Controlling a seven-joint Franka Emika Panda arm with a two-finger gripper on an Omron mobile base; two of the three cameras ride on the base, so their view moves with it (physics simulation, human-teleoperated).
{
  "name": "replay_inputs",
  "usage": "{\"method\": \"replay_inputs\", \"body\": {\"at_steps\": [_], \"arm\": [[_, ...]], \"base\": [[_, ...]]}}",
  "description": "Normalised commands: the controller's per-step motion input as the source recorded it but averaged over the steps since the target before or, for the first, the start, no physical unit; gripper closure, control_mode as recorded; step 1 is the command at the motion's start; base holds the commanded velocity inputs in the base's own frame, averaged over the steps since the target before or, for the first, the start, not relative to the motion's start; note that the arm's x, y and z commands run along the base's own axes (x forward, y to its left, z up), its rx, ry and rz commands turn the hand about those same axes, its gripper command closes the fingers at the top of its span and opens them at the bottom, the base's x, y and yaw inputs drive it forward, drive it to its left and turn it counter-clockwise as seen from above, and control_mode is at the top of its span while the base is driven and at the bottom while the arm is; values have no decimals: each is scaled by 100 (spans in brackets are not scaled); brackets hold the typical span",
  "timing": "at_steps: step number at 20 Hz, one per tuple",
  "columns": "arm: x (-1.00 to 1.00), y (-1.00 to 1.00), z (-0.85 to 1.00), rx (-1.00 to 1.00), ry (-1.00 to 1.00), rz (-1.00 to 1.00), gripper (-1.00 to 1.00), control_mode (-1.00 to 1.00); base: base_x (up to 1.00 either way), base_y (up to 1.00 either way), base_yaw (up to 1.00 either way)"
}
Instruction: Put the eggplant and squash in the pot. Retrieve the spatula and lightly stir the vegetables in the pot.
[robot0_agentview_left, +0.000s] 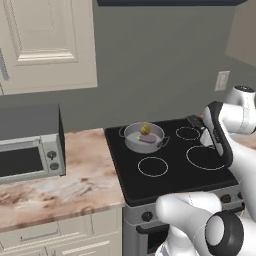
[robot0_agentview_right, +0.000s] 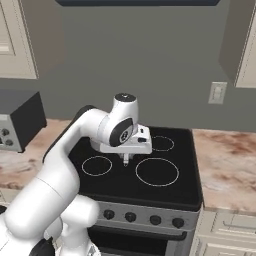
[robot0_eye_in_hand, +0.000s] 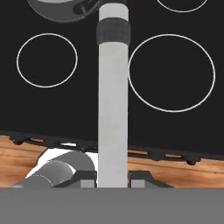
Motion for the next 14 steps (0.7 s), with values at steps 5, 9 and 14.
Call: {"method": "replay_inputs", "body": {"at_steps": [5, 9, 14], "arm": [[0, 0, 0, 0, 0, 0, 100, 100], [0, 0, 0, 0, 0, 0, 100, 100], [0, 0, 0, 0, 0, 0, 100, 100]], "base": [[-9, 64, 15], [16, 24, 2], [100, 0, -1]]}}
